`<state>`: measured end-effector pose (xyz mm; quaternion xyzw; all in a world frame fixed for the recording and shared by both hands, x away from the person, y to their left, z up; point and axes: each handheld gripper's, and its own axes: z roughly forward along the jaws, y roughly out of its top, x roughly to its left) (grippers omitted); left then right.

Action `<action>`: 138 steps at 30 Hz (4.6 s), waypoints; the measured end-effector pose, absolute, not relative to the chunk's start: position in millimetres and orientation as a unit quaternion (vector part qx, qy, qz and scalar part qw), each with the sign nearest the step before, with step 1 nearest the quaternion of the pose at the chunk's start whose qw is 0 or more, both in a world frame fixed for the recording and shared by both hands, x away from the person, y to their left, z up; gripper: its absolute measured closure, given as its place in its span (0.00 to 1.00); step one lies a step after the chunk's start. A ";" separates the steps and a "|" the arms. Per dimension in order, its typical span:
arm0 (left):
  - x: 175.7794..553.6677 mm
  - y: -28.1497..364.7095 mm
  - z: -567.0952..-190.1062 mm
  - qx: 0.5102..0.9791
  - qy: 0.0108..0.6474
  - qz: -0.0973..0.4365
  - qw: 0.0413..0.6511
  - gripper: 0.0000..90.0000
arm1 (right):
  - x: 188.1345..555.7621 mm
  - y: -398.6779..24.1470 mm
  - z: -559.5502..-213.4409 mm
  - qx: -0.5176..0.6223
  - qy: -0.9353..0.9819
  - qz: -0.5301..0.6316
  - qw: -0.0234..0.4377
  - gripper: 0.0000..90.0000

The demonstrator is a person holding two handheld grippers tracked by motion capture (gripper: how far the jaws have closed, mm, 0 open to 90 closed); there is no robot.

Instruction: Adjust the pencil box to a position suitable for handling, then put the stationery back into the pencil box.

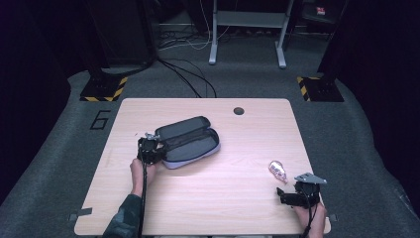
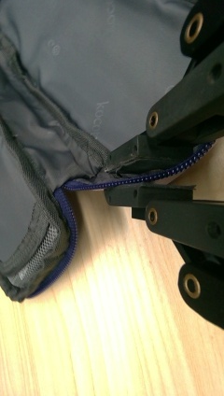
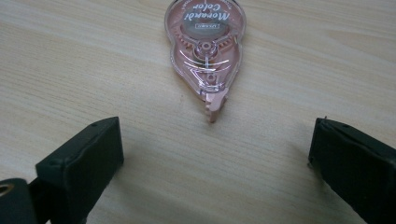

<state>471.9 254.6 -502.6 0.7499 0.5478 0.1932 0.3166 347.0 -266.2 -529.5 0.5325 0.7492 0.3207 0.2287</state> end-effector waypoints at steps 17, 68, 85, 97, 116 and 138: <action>462.9 237.9 -504.6 0.768 0.514 0.169 0.342 0.95 | 347.0 -266.3 -529.5 0.532 0.749 0.321 0.229 0.03; 440.9 209.3 -485.2 0.798 0.446 0.135 0.384 0.32 | 346.9 -266.3 -529.5 0.532 0.749 0.321 0.229 0.03; 401.2 244.5 -490.5 0.790 0.456 0.135 0.386 0.07 | 346.9 -266.2 -529.5 0.533 0.749 0.321 0.229 0.03; 374.8 274.7 -505.9 0.784 0.481 0.156 0.361 0.02 | 347.0 -266.2 -529.4 0.533 0.749 0.321 0.229 0.03; 357.0 280.7 -531.5 0.783 0.481 0.211 0.334 0.00 | 349.1 -265.7 -529.7 0.539 0.746 0.317 0.230 0.00; 355.8 280.3 -530.3 0.785 0.482 0.210 0.328 0.00 | 364.7 -267.5 -516.3 0.518 0.761 0.323 0.218 0.00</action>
